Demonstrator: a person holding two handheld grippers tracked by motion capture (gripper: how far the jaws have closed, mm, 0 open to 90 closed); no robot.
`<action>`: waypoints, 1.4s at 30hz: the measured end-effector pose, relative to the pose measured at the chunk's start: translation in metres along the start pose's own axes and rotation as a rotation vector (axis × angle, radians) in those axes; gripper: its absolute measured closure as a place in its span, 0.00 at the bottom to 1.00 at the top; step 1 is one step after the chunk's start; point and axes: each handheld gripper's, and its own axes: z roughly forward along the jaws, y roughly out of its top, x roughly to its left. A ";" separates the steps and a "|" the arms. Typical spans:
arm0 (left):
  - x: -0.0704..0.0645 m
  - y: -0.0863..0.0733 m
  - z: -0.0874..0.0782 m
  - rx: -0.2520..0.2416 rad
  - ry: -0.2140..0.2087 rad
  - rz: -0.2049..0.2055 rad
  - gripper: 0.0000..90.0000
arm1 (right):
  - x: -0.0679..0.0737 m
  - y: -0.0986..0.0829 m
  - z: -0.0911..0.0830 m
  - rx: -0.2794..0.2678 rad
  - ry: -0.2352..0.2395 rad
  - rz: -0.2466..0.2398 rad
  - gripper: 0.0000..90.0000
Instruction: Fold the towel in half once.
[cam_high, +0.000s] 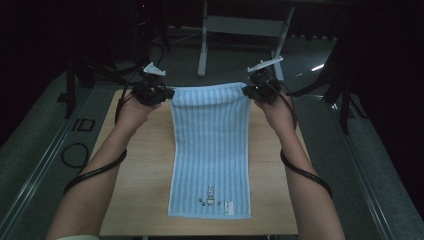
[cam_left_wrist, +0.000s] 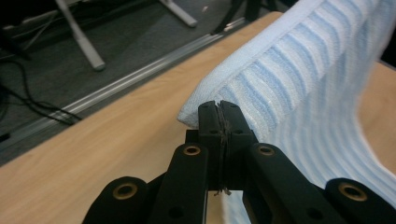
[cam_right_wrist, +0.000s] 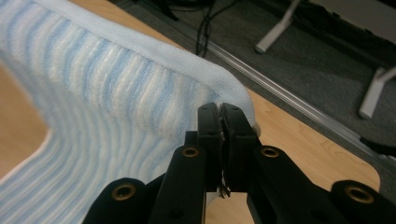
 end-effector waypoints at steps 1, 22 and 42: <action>-0.004 -0.006 -0.003 -0.005 -0.007 0.003 0.98 | 0.003 -0.005 -0.005 -0.009 0.001 -0.014 0.97; -0.074 -0.156 0.010 0.108 -0.223 0.016 0.98 | 0.088 -0.182 -0.005 0.076 0.179 -0.094 0.96; -0.116 -0.179 -0.030 0.206 -0.407 0.188 0.72 | 0.118 -0.219 -0.064 0.017 0.295 -0.075 0.77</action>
